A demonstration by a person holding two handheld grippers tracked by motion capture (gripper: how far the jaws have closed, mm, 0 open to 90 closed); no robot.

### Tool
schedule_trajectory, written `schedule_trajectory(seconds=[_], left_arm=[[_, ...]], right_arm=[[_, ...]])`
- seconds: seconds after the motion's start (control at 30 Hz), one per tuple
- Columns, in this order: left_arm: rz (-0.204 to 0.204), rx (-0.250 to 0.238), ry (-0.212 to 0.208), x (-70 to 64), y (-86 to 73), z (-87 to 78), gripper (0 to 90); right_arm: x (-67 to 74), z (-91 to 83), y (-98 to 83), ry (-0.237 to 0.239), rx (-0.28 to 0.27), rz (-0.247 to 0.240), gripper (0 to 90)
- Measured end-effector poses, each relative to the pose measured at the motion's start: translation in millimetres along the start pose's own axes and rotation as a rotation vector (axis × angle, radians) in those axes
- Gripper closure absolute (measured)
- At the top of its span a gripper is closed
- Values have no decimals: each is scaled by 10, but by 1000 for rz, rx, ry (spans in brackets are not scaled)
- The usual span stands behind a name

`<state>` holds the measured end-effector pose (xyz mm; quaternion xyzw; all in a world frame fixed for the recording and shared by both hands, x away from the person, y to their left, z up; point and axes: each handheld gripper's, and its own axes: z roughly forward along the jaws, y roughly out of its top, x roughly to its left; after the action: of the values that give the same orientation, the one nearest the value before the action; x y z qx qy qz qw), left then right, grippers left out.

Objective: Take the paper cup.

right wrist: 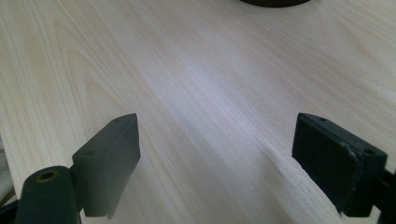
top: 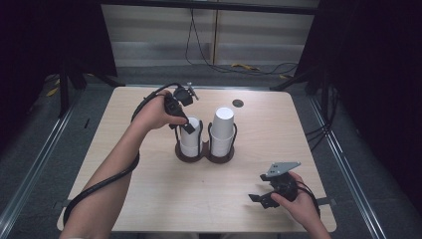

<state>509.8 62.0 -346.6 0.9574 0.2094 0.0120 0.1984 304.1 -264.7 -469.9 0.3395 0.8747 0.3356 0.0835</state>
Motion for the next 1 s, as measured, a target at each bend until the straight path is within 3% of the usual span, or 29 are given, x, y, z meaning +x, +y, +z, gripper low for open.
schedule_trajectory(seconds=[0.33, 0.83, 1.0], left_arm=[[-19, 9, -26, -1, 47, 135, 239], [10, 47, -9, -50, 93, 201, 304], [23, 36, 6, -75, 92, 220, 307]], right_arm=[[-9, -4, -6, -2, -4, 1, 147], [-10, -4, -10, -1, -2, 6, 148], [-17, -5, -15, 2, -5, 7, 148]])
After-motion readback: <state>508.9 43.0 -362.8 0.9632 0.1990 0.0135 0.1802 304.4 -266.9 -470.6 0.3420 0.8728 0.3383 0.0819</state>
